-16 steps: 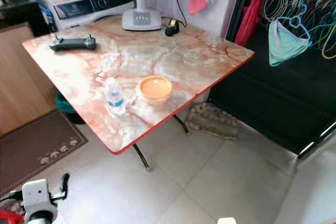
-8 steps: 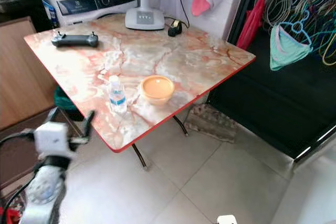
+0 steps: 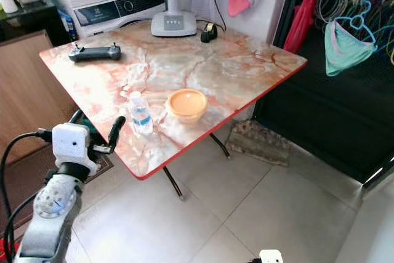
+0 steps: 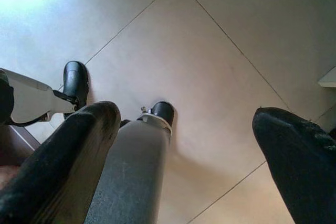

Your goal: Restocking fridge

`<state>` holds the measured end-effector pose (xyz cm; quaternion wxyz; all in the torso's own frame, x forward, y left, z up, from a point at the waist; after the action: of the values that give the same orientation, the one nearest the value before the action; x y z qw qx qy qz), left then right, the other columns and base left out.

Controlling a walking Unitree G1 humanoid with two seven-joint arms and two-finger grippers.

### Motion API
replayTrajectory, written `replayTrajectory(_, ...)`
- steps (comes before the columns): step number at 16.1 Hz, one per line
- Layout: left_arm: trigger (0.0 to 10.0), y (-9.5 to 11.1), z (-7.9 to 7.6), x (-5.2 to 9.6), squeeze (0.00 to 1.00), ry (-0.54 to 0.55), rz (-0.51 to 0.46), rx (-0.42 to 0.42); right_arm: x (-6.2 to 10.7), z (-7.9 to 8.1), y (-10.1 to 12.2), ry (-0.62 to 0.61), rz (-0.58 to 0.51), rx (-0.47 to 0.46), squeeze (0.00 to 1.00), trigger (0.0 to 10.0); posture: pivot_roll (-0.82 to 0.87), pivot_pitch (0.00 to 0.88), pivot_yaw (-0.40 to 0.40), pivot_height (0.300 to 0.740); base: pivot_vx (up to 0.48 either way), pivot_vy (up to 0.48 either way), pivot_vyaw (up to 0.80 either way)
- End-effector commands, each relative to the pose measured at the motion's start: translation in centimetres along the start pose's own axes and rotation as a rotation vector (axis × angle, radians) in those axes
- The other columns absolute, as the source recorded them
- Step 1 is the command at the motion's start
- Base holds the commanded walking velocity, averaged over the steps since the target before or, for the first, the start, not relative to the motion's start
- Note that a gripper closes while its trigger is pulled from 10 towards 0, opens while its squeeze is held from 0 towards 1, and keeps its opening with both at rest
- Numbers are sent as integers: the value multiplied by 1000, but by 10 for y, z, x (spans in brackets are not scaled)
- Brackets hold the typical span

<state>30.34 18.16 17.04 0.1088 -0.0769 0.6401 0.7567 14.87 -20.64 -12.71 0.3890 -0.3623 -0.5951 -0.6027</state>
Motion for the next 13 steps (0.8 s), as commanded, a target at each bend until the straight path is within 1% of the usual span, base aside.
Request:
replayTrajectory(1,10000,5,3,0,0,13,-5,14,0,3,-6,-2,12,-26,0,10000,132,0,28,740,0,0,0)
replayTrajectory(2,10000,6,1,-1,0,15,-4,22,0,3,-9,-7,21,-26,0,10000,132,0,33,740,0,0,0)
replayTrajectory(4,10000,7,-6,-1,0,0,-1,45,0,3,-10,-20,18,-35,0,10000,128,0,34,740,0,0,0)
replayTrajectory(6,10000,6,-8,0,0,-6,13,50,1,2,-9,-20,5,-37,0,10000,128,0,24,740,0,0,0)
replayTrajectory(8,10000,7,-3,0,0,16,12,50,1,1,-8,-21,2,-24,0,10000,133,0,17,740,0,0,0)
replayTrajectory(10,10000,10,3,-1,0,34,6,53,1,1,-8,-10,3,9,0,10000,141,0,8,740,0,0,0)
replayTrajectory(13,10000,10,4,0,0,37,15,68,1,1,-10,-3,9,29,0,10000,142,0,1,740,0,0,0)
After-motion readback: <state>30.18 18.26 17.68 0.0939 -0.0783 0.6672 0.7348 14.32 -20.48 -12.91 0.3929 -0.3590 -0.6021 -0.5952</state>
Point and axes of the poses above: a point about 5 cm out from each wrist's last joint towards the gripper, its own x axis pointing back from the gripper into the wrist, its own y axis along the axis of the wrist's last joint, z = x × y, the point moved 3 cm from there along -x, pointing out of the wrist towards the gripper, and after that the axes turned 2 degrees about x, right-handed, at the moved point
